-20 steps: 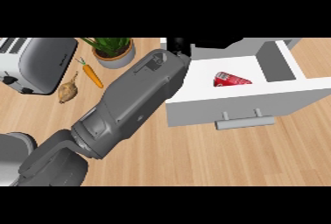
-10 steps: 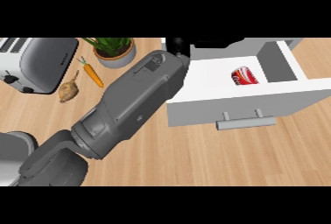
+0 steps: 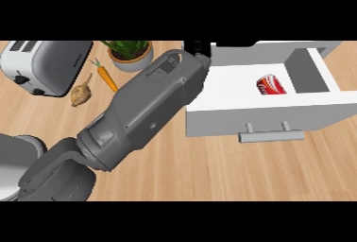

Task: Pick up the can, place it into the drawer and close the drawer

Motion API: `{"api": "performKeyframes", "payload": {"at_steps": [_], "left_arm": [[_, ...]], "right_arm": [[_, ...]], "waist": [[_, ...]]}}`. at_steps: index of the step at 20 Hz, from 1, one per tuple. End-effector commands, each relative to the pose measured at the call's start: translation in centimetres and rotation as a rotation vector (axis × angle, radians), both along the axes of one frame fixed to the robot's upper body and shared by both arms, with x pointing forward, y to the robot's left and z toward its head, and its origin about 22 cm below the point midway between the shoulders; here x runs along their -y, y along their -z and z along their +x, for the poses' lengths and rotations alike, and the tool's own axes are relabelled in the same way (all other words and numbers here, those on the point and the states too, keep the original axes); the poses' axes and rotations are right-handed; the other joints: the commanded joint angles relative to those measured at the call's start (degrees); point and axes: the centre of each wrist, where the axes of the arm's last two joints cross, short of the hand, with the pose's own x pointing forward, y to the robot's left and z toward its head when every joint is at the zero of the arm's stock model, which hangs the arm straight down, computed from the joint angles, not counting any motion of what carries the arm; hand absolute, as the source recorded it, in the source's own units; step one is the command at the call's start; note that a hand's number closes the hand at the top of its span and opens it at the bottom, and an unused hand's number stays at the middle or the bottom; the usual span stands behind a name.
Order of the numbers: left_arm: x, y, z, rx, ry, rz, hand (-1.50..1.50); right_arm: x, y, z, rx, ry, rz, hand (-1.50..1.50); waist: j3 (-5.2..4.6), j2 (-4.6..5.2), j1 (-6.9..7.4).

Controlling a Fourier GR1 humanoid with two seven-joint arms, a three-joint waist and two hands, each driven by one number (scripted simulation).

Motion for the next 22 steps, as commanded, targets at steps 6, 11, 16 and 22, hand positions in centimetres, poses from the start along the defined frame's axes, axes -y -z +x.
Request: {"api": "performKeyframes", "payload": {"at_steps": [6,11,16,22], "left_arm": [[0.3,-1.1,-0.1,-0.035,0.004,-0.041,-1.50],[-0.2,0.5,-0.3,-0.036,0.008,-0.035,-1.50],[-0.1,-0.8,-0.2,-0.043,-0.005,-0.019,-1.50],[-3.4,-0.6,1.1,-0.046,-0.033,0.013,-1.50]], "right_arm": [[-4.2,0.2,4.2,0.009,0.020,-0.253,-1.50],[-8.0,0.8,8.7,0.027,0.053,-0.340,-1.50],[-8.0,1.8,13.6,0.028,0.073,-0.476,-1.50],[-10.5,2.8,18.9,0.030,0.073,-0.625,-1.50]], "waist": [[-0.03,-0.50,2.47],[-0.07,-0.66,3.42],[-0.05,-0.90,4.03],[-0.06,-0.74,5.04]]}}
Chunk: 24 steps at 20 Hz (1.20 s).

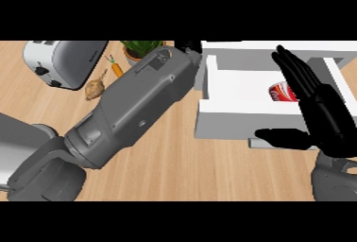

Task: Pick up the can, place it into the drawer and close the drawer

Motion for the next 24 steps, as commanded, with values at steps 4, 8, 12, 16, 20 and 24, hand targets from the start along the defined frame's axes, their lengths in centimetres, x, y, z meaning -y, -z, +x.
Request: {"api": "performKeyframes", "payload": {"at_steps": [4,8,12,16,20,24], "left_arm": [[-3.6,-1.0,1.0,0.007,-0.046,0.017,-1.50],[-4.1,-1.3,1.1,0.002,-0.055,0.020,-1.50],[-5.5,-0.5,0.4,-0.001,-0.064,0.015,-1.50],[-6.8,-2.0,-0.3,-0.007,-0.058,0.018,-1.50],[-8.9,-2.9,0.4,0.005,-0.055,0.022,-1.50],[-8.2,-2.5,-0.6,0.011,-0.055,0.007,-1.50]], "right_arm": [[-1.3,2.5,5.3,-0.031,-0.006,-0.231,-1.50],[-3.4,5.7,7.6,-0.033,0.034,-0.289,-1.50],[-4.3,6.7,10.2,-0.054,0.081,-0.295,-1.50],[-3.6,9.3,11.3,-0.078,0.127,-0.354,-1.50],[-4.0,12.0,12.0,-0.043,0.168,-0.391,-1.50],[-3.5,12.6,13.0,-0.019,0.218,-0.381,-1.50]], "waist": [[0.00,-0.10,0.32],[0.04,0.05,0.12],[0.02,-0.18,0.68],[0.04,-0.35,1.27],[0.07,0.21,1.01],[0.11,0.34,1.67]]}}
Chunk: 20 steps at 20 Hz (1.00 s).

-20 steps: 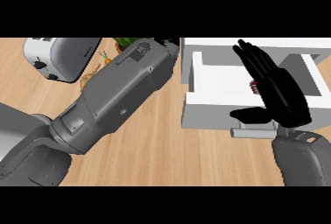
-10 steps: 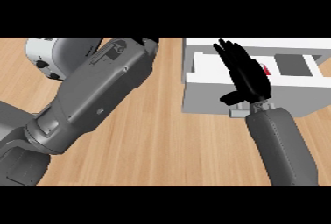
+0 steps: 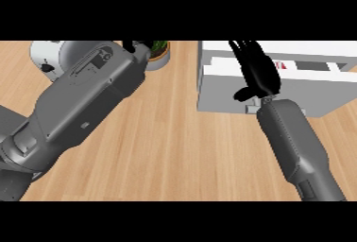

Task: Pick up the can, place it into the drawer and close the drawer

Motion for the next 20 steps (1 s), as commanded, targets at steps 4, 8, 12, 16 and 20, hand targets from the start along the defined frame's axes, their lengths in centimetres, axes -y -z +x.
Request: {"api": "performKeyframes", "payload": {"at_steps": [4,8,12,16,20], "left_arm": [[-3.1,0.3,-0.5,-0.007,-0.010,-0.012,-1.50],[-3.6,-2.3,-0.7,0.006,-0.007,-0.004,-1.50],[-2.0,-0.7,-1.5,0.008,0.002,0.005,-1.50],[-2.6,-0.5,-2.0,0.028,0.002,0.007,-1.50],[-3.5,-0.5,-2.2,0.020,0.011,0.015,-1.50]], "right_arm": [[1.2,1.7,1.5,0.008,0.065,0.005,-1.50],[1.4,2.8,1.6,0.050,0.081,0.014,-1.50],[0.2,0.7,3.1,0.103,0.093,0.024,-1.50],[2.1,-0.6,3.9,0.153,0.115,0.024,-1.50],[1.0,-4.0,5.3,0.179,0.112,0.014,-1.50]], "waist": [[0.82,1.15,0.90],[0.89,1.43,1.46],[0.91,1.83,1.54],[0.90,1.88,1.41],[0.87,2.02,1.88]]}}
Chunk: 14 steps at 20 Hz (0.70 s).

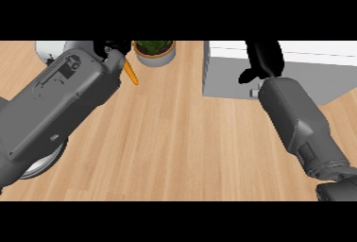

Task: Pick up the can, place it into the drawer and close the drawer

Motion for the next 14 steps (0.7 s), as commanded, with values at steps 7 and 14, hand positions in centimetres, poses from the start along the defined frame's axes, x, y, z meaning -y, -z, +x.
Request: {"api": "performKeyframes", "payload": {"at_steps": [7,14], "left_arm": [[-0.1,-0.5,-1.0,-0.006,0.022,0.007,-1.50],[-0.7,-1.6,-1.6,0.004,0.028,-0.007,-1.50]], "right_arm": [[-0.1,-4.6,1.9,0.052,0.074,0.008,-1.50],[-0.8,-6.0,2.4,-0.039,-0.081,0.177,-1.50]], "waist": [[0.17,0.96,2.01],[0.35,0.86,2.73]]}}
